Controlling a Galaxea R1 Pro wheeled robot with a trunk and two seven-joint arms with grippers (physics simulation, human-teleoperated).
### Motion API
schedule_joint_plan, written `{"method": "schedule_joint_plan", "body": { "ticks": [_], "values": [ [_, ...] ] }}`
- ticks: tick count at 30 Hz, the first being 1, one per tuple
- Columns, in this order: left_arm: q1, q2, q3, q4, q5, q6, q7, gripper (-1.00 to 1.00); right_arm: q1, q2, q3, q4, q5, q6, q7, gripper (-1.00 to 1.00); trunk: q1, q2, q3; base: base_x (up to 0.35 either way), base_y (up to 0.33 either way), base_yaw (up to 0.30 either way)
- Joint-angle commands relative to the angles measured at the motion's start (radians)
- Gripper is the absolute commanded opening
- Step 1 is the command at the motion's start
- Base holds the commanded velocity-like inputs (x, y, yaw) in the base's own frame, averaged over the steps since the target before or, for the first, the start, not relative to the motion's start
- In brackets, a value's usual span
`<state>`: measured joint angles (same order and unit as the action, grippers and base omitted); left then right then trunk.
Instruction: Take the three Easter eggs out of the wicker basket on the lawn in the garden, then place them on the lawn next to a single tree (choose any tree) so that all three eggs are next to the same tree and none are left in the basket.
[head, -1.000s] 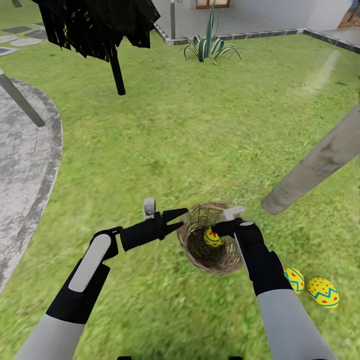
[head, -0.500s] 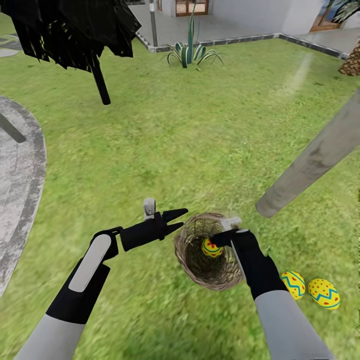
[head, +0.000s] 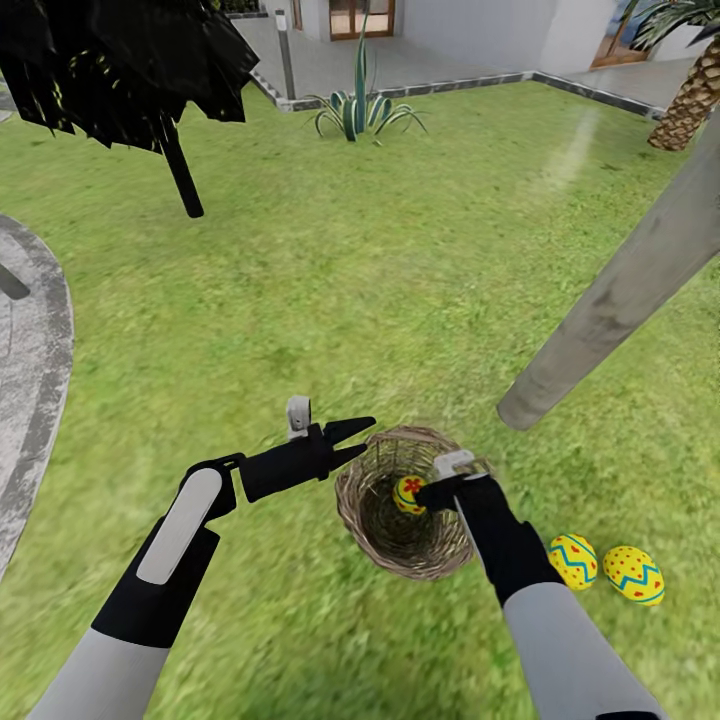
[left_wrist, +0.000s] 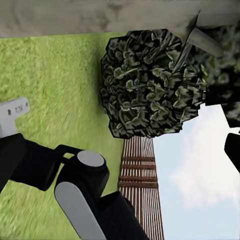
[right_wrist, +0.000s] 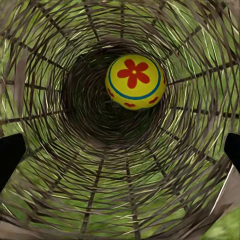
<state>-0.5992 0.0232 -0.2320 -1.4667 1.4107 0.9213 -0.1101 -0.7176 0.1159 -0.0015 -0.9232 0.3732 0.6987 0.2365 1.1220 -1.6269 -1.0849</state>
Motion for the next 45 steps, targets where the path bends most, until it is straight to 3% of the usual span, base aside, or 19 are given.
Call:
{"method": "schedule_joint_plan", "body": {
  "ticks": [1, 6, 12, 27, 29, 31, 36, 38, 42, 45],
  "values": [
    [-0.001, 0.0, 0.0, 0.0, -0.007, 0.001, -0.008, 1.0, 0.0, 0.002, 0.0, -0.002, 0.011, 0.003, 0.008, 1.0, 0.0, 0.0, -0.001, 0.058, 0.022, -0.001],
    [-0.001, 0.0, 0.0, 0.0, -0.007, 0.001, -0.008, 1.0, 0.0, 0.005, 0.007, -0.001, 0.012, -0.011, 0.01, 1.0, 0.0, 0.0, -0.001, 0.17, 0.122, -0.001],
    [0.0, 0.0, -0.001, 0.0, -0.007, 0.001, -0.008, 1.0, 0.0, 0.005, 0.055, 0.0, 0.012, -0.026, 0.009, 1.0, 0.0, 0.0, -0.001, 0.201, 0.143, 0.0],
    [-0.001, 0.001, 0.001, -0.002, -0.007, 0.002, -0.009, 1.0, 0.0, 0.004, 0.057, 0.056, 0.008, -0.036, 0.005, 1.0, 0.0, 0.0, -0.001, 0.011, 0.007, 0.0],
    [-0.008, 0.002, 0.015, -0.006, -0.007, 0.002, -0.018, 1.0, -0.003, 0.004, 0.058, 0.088, 0.007, -0.036, -0.004, 1.0, 0.0, 0.0, -0.001, 0.0, 0.0, 0.0],
    [-0.024, 0.027, 0.051, -0.007, -0.007, 0.003, -0.051, 1.0, -0.006, 0.005, 0.058, 0.166, 0.009, -0.045, -0.042, 1.0, 0.0, 0.0, -0.001, 0.0, 0.0, 0.0],
    [-0.036, 0.075, 0.079, -0.009, -0.007, 0.004, -0.101, 1.0, -0.014, 0.01, 0.057, 0.224, 0.006, -0.075, -0.082, 1.0, 0.0, 0.0, -0.001, 0.0, 0.0, 0.0],
    [-0.039, 0.088, 0.12, -0.009, -0.007, 0.004, -0.106, 1.0, -0.021, 0.016, 0.057, 0.279, 0.008, -0.089, -0.085, 1.0, 0.0, 0.0, -0.001, 0.0, 0.0, 0.0],
    [-0.047, 0.091, 0.154, -0.008, -0.007, 0.003, -0.108, 1.0, -0.029, 0.02, 0.057, 0.305, 0.007, -0.114, -0.089, 1.0, 0.0, 0.0, -0.001, 0.0, 0.0, 0.0],
    [-0.048, 0.091, 0.156, -0.008, -0.007, 0.002, -0.107, 1.0, -0.029, 0.02, 0.057, 0.307, 0.008, -0.119, -0.09, 1.0, 0.0, 0.0, -0.001, 0.0, 0.0, 0.0]
  ]
}}
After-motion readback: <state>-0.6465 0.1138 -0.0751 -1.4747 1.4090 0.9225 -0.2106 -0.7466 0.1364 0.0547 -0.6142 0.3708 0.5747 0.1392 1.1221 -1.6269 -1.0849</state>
